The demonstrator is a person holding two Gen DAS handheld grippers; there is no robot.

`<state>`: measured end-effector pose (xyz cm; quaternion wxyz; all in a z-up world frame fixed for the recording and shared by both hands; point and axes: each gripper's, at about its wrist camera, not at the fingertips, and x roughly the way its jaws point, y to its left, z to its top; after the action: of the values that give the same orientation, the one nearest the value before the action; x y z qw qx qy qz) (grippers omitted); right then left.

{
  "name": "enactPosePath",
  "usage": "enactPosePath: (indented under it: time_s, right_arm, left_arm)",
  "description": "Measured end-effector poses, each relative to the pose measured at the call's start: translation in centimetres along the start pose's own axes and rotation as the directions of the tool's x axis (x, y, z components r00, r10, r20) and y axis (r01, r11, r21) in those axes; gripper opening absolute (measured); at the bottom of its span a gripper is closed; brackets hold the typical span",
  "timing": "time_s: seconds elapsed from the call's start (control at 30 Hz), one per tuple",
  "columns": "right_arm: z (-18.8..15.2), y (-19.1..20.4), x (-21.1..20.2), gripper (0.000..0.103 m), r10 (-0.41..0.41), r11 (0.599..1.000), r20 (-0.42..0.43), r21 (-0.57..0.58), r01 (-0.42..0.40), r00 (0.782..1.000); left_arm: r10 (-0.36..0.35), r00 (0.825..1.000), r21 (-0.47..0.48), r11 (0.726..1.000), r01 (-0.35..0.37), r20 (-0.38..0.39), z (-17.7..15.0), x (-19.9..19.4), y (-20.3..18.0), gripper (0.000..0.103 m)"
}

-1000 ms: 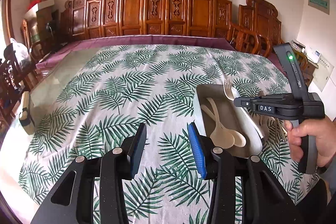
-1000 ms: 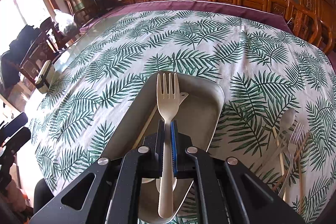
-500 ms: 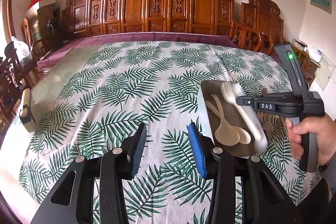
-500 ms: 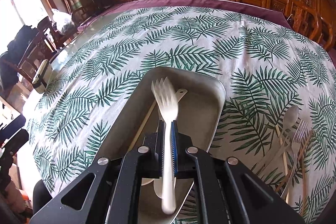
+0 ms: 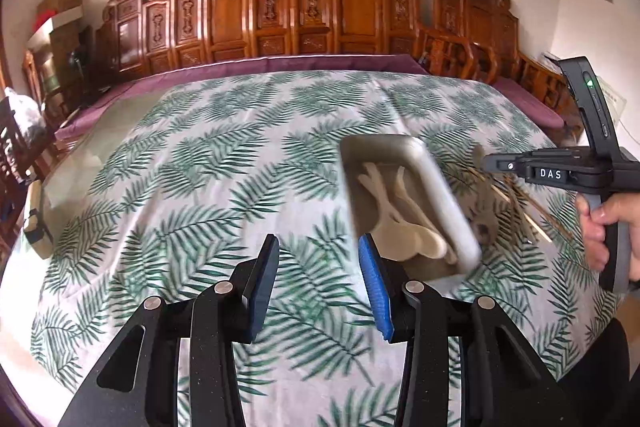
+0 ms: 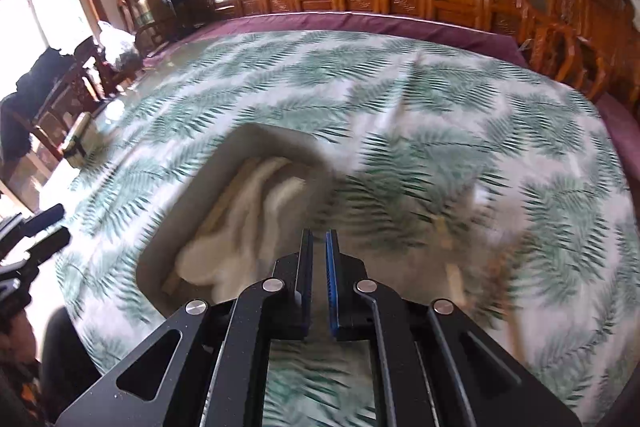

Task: Organize utensils
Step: 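Lower the white fork into the grey tray and open the right tool, then grasp a metal fork with the right tool while the left tool reaches toward the chopsticks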

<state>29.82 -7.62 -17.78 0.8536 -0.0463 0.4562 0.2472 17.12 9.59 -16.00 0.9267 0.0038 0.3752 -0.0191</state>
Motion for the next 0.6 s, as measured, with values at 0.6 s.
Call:
enactPosePath:
  time_s: [0.6]
  right_arm:
    - [-4.9,-10.7,2.9,0.022,-0.08,0.986,-0.09,0.141,0.092,0.993]
  left_arm:
    - [-0.138,0.99,0.107,0.984,0.141,-0.028,0.3,2.5,-9.9,0.065]
